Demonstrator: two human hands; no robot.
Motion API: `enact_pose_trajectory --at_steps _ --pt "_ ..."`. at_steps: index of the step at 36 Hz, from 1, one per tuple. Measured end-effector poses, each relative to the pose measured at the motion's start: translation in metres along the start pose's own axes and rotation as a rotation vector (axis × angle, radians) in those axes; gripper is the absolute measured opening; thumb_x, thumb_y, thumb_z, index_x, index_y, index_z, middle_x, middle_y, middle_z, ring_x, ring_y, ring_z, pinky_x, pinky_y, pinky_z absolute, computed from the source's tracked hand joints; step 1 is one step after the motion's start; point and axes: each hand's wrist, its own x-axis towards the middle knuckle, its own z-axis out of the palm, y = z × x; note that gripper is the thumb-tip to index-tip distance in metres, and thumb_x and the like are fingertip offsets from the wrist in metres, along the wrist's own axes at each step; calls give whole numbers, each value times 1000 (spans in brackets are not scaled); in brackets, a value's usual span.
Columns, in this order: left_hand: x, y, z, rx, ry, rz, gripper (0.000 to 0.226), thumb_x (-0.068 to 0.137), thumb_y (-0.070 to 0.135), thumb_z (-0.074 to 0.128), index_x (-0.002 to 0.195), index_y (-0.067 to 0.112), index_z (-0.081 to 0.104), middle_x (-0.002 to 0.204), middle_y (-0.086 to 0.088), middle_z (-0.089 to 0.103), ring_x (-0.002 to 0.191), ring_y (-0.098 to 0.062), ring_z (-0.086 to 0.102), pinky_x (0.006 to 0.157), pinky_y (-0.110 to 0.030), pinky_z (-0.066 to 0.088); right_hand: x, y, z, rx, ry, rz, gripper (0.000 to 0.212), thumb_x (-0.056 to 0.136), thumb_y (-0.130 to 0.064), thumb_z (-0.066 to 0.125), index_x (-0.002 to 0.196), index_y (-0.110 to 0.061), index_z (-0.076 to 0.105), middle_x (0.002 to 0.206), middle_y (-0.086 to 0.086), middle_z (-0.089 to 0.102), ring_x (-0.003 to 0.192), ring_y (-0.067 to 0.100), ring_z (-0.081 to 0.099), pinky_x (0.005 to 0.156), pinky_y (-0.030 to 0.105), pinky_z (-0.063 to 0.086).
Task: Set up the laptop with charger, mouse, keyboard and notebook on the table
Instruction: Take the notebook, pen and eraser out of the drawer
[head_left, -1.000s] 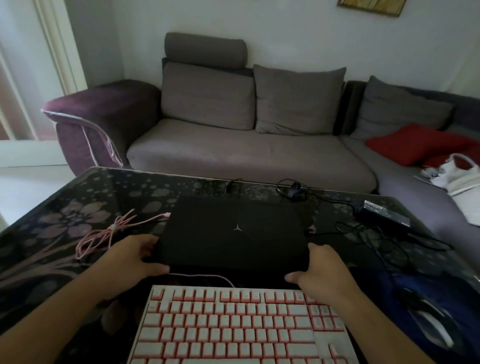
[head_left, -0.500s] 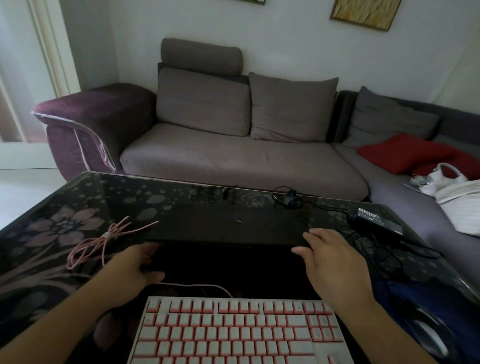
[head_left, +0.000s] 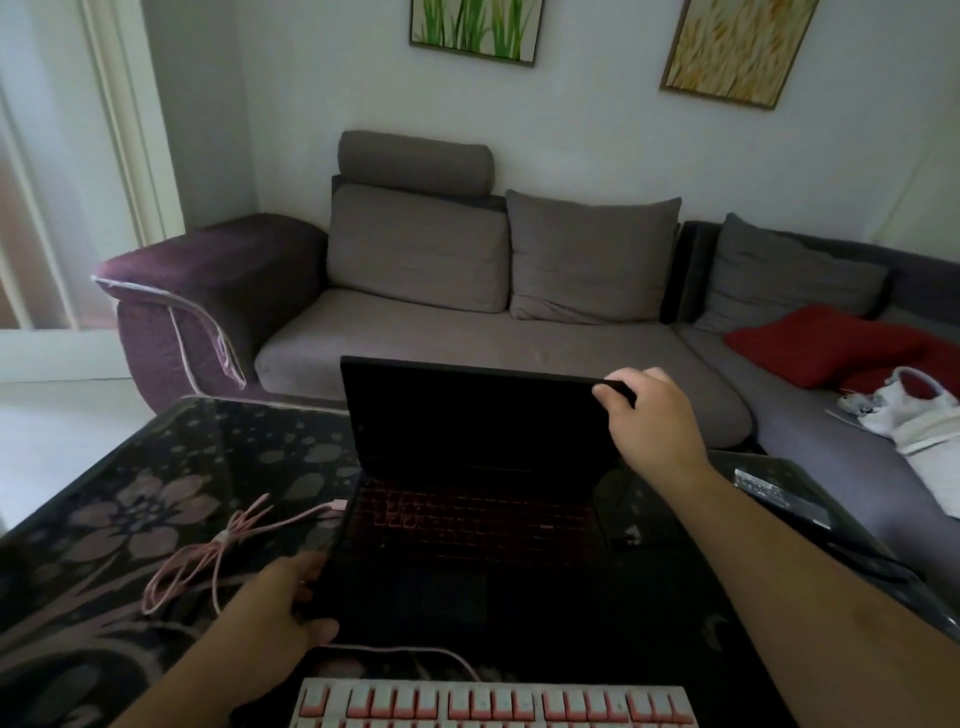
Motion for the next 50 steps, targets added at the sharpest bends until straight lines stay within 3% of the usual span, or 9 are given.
enact_pose_trajectory --at_steps 8,16,19,21,26,31,39,43,50 --pt "11 0 -7 5 -4 23 97 46 54 75 139 33 59 117 14 66 99 -1 65 96 -18 51 37 -4 -3 -4 -90 35 23 105 -38 58 104 -20 73 105 2 51 83 19 58 78 38 48" --pt "16 1 -2 -134 20 13 103 43 40 79 142 23 59 125 7 65 104 -8 65 103 -26 50 76 1 9 21 -103 93 23 102 -43 60 94 -25 73 115 11 65 88 21 62 73 34 46" --pt "19 3 -2 -186 -8 -33 87 55 15 82 140 13 59 127 -9 63 98 -18 62 90 -23 49 90 -5 12 17 -147 151 30 105 -43 57 116 -20 72 130 16 61 119 28 54 84 33 41" --pt "21 -4 -3 -156 -14 -3 90 44 30 84 130 29 60 124 -3 63 100 -16 66 99 -29 54 98 -9 15 7 -157 194 42 106 -44 54 136 -17 64 145 18 53 137 30 45 89 34 39" --pt "18 -6 -3 -140 -9 10 91 38 40 80 125 35 55 124 3 62 105 -15 67 102 -33 55 97 -14 20 29 -128 216 43 107 -43 53 143 -20 58 147 19 43 97 26 47 85 30 38" --pt "15 4 -8 -61 2 -17 91 43 41 81 129 36 52 122 9 62 102 -10 66 104 -32 54 86 -12 14 32 -143 180 46 107 -44 53 146 -21 57 148 16 42 94 22 45 84 28 37" --pt "19 2 -6 -20 11 6 110 38 55 73 143 32 55 126 15 64 109 -2 65 107 -29 52 77 -14 7 45 -175 219 59 105 -53 51 159 -31 40 164 20 25 136 33 50 105 36 44" --pt "14 1 -3 -20 40 11 101 49 42 82 146 26 55 124 14 65 104 -2 65 101 -22 53 70 -12 7 46 -124 219 61 104 -53 51 160 -35 37 160 15 24 112 34 62 91 37 51" --pt "12 3 -3 -26 39 1 94 66 23 88 151 23 49 124 10 62 113 -7 64 106 -27 52 33 -18 11 -370 143 -84 56 109 -28 42 162 -16 31 167 15 26 149 35 32 114 50 40"
